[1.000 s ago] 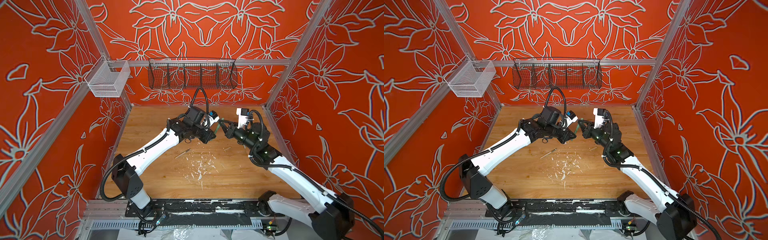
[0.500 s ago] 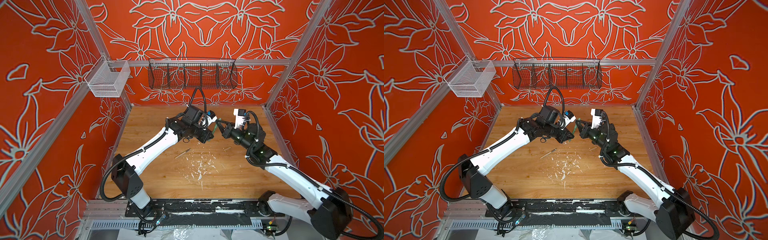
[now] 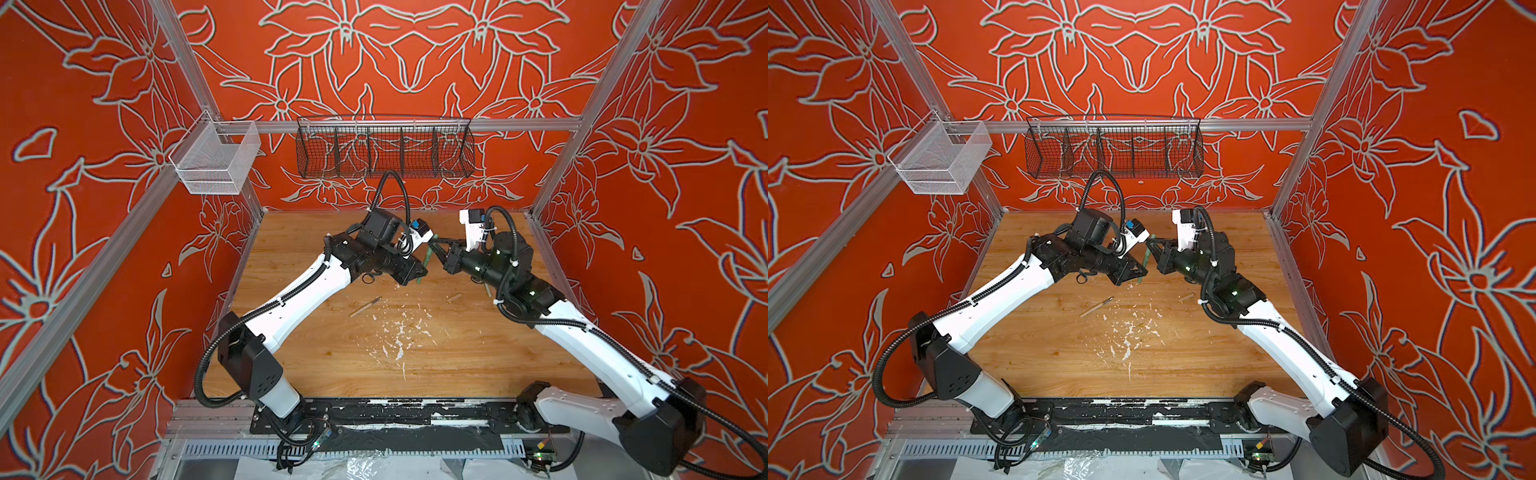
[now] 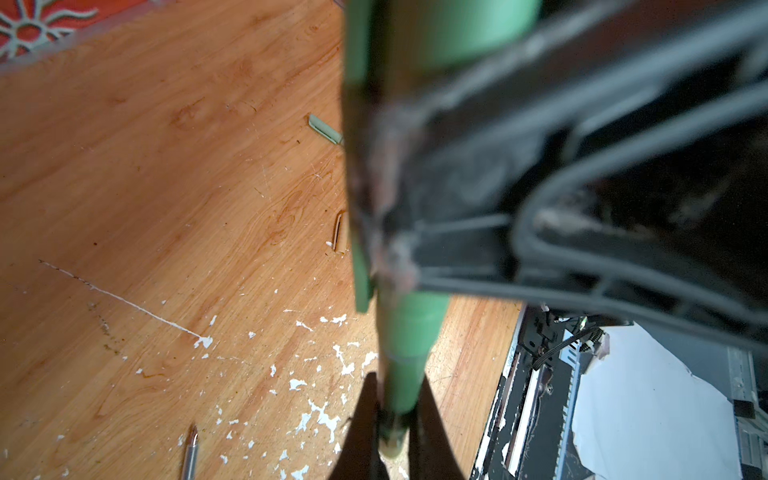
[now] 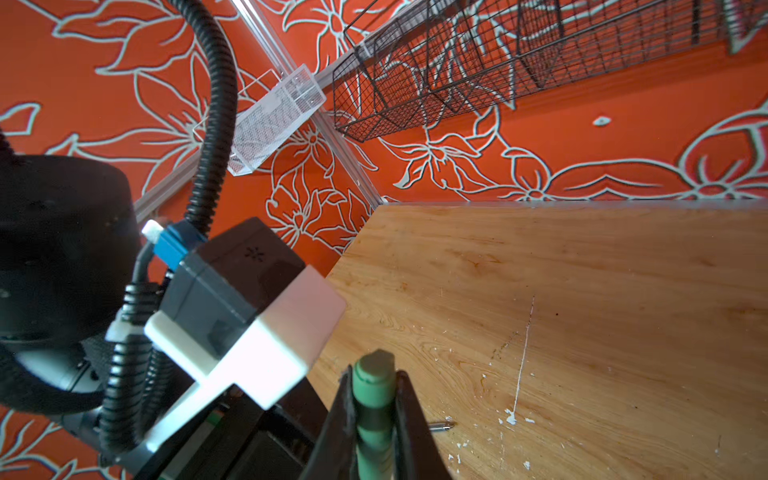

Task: Insert the pens into the pen caps

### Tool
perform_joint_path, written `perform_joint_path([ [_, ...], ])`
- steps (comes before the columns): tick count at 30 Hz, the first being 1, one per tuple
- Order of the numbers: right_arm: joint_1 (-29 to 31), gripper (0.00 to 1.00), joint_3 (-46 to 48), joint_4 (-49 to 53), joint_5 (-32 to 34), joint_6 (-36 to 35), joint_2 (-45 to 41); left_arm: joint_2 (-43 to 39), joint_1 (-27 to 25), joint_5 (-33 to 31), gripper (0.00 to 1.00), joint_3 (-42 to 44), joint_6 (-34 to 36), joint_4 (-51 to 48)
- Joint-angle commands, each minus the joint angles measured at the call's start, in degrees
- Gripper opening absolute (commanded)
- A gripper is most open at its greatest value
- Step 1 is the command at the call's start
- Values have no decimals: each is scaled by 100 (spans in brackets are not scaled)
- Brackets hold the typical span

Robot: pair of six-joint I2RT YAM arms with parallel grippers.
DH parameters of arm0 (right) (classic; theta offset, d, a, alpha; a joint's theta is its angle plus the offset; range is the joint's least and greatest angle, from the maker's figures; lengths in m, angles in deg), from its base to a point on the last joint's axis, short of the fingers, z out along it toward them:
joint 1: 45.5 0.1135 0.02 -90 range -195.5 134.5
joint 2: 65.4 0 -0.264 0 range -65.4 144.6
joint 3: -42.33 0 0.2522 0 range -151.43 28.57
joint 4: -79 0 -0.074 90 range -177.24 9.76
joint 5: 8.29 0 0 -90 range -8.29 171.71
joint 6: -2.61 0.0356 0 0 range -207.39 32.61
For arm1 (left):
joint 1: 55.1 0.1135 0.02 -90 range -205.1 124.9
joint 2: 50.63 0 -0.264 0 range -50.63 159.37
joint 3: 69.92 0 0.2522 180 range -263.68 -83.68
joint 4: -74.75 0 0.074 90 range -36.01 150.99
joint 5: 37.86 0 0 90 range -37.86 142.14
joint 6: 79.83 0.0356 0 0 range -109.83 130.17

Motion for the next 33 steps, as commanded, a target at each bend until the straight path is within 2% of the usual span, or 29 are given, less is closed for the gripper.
perform_joint_path([
  [1,421,0,271,2629,-1653,-240,342,-454,270,-335,0,-272,40,2553],
  [10,429,0,305,2695,-1772,-150,449,-537,263,-648,0,-388,174,2438],
  [15,428,0,450,2390,-1449,48,375,-470,270,-610,0,-323,-105,2583],
  [19,429,0,529,2001,-1506,289,469,-471,270,-533,0,-113,-285,2806],
  [24,442,0,518,2340,-1592,151,691,-384,274,-663,0,-422,-205,2569],
  [33,496,0,798,2101,-1598,221,527,-224,318,-752,0,-664,-270,2446],
])
